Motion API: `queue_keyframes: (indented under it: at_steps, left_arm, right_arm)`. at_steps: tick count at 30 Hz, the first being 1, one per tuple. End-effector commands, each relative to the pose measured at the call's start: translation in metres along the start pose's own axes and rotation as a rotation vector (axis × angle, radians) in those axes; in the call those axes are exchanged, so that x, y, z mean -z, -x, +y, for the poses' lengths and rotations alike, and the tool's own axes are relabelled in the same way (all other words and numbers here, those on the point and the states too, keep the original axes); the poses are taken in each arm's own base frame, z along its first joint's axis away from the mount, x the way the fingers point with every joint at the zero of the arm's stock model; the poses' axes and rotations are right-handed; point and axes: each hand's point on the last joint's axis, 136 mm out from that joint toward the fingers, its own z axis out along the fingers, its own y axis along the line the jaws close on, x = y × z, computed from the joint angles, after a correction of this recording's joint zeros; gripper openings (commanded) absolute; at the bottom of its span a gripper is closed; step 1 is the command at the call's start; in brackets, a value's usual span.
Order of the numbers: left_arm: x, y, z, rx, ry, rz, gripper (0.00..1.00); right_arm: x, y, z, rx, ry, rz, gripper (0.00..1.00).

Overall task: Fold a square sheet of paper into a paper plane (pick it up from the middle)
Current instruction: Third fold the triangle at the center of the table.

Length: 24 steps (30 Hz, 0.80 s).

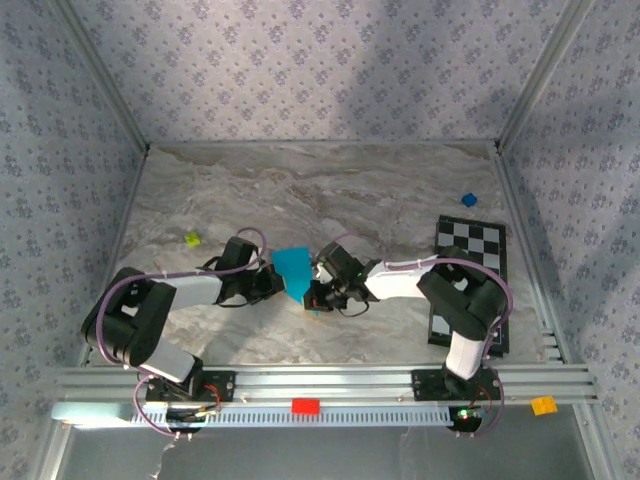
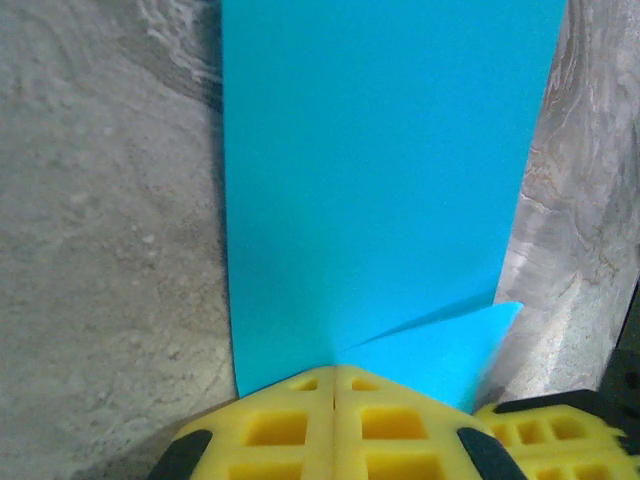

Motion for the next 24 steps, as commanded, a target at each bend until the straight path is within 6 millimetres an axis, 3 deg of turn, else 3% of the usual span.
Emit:
queue_keyframes:
  at_steps: [1, 3, 11, 17, 20, 24]
  left_arm:
    - [-0.004, -0.02, 0.036, 0.044, 0.136, 0.066, 0.0]
    - [-0.004, -0.02, 0.037, 0.046, 0.141, 0.064, 0.0]
    - [-0.004, -0.023, 0.04, 0.048, 0.149, 0.068, 0.0]
    - [-0.005, -0.025, 0.037, 0.05, 0.141, 0.074, 0.0]
    - [-0.006, -0.026, 0.035, 0.057, 0.137, 0.075, 0.0]
    - [-0.006, -0.028, 0.034, 0.075, 0.13, 0.065, 0.0]
  right_arm:
    - [0.0, -0.018, -0.025, -0.017, -0.074, 0.049, 0.02]
    - [0.001, -0.021, -0.028, -0.026, -0.078, 0.053, 0.02]
    - [0.025, -0.014, -0.003, 0.043, -0.005, -0.013, 0.02]
    - [0.017, -0.03, -0.031, 0.015, -0.072, 0.028, 0.02]
    - [0.015, -0.033, -0.035, 0.009, -0.082, 0.032, 0.02]
    - [0.027, -0.024, -0.03, 0.021, -0.099, -0.013, 0.02]
